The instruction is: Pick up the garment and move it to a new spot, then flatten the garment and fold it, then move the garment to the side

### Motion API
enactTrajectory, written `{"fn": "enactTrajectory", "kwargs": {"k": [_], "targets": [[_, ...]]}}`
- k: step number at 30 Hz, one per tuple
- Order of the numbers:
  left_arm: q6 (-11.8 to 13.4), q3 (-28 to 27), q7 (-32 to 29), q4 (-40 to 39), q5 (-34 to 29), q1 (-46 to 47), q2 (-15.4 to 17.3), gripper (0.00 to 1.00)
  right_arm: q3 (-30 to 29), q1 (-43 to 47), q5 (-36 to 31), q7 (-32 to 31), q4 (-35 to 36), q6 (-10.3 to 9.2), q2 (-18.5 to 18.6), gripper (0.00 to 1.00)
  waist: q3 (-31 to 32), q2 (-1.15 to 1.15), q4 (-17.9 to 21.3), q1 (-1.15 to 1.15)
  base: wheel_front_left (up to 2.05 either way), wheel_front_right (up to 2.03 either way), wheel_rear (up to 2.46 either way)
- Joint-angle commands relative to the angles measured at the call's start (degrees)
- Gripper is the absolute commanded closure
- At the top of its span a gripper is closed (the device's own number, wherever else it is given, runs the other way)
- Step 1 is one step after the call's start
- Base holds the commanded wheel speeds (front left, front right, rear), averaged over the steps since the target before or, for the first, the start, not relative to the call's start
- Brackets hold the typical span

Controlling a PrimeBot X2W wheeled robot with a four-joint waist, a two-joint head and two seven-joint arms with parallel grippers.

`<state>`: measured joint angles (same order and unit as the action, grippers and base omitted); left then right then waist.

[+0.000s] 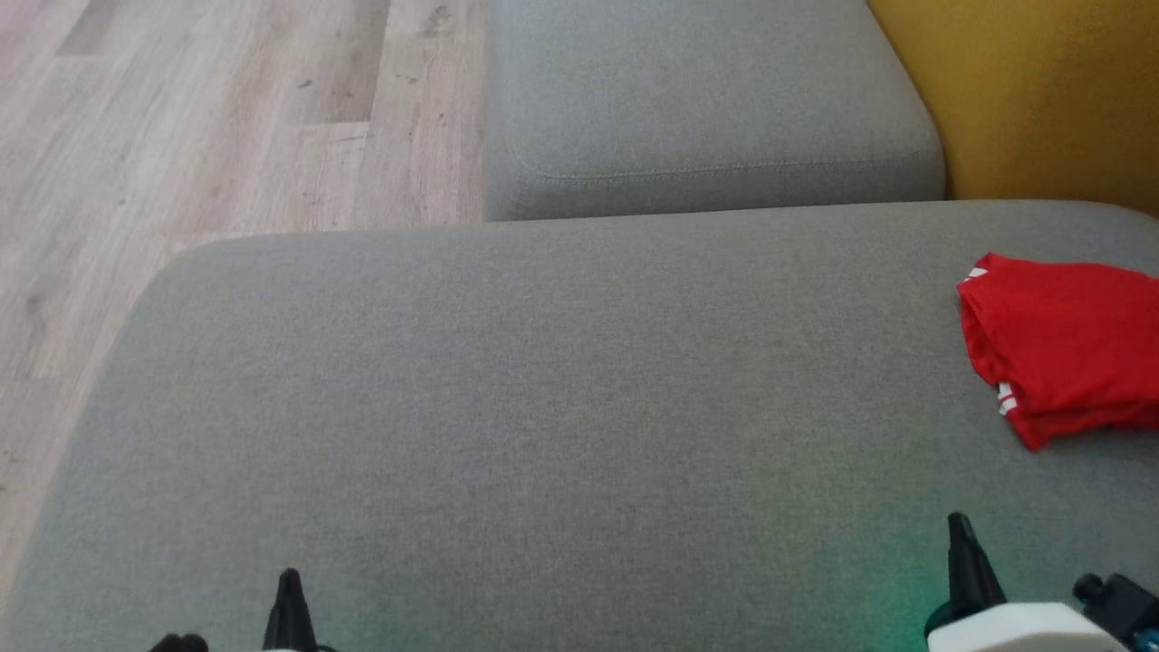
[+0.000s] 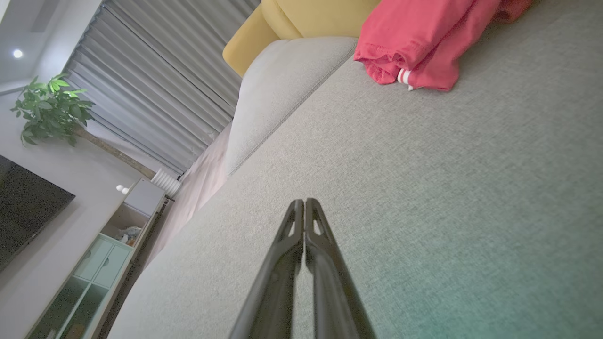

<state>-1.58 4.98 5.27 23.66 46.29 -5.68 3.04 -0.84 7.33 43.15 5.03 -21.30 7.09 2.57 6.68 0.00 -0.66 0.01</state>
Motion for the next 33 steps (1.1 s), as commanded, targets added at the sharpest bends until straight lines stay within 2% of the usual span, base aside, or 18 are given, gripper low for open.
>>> {"fn": "enactTrajectory", "kwargs": {"k": [1,33], "targets": [[-0.5,-2.0,-0.4,-2.2,2.0,3.9,0.0,1.0,0.0,-4.2,2.3,-0.4,2.3,0.19,0.2,1.0,-0.2,0.0,0.0,0.0,0.0,0.0,0.0],[-3.1,-6.5,-5.8,-5.7,22.8,7.7,-0.1,1.0,-2.7,-8.6,24.5,-5.7,4.6,0.29,0.2,1.0,-3.4,0.0,0.3,-0.01,0.0,0.0,0.0]]}}
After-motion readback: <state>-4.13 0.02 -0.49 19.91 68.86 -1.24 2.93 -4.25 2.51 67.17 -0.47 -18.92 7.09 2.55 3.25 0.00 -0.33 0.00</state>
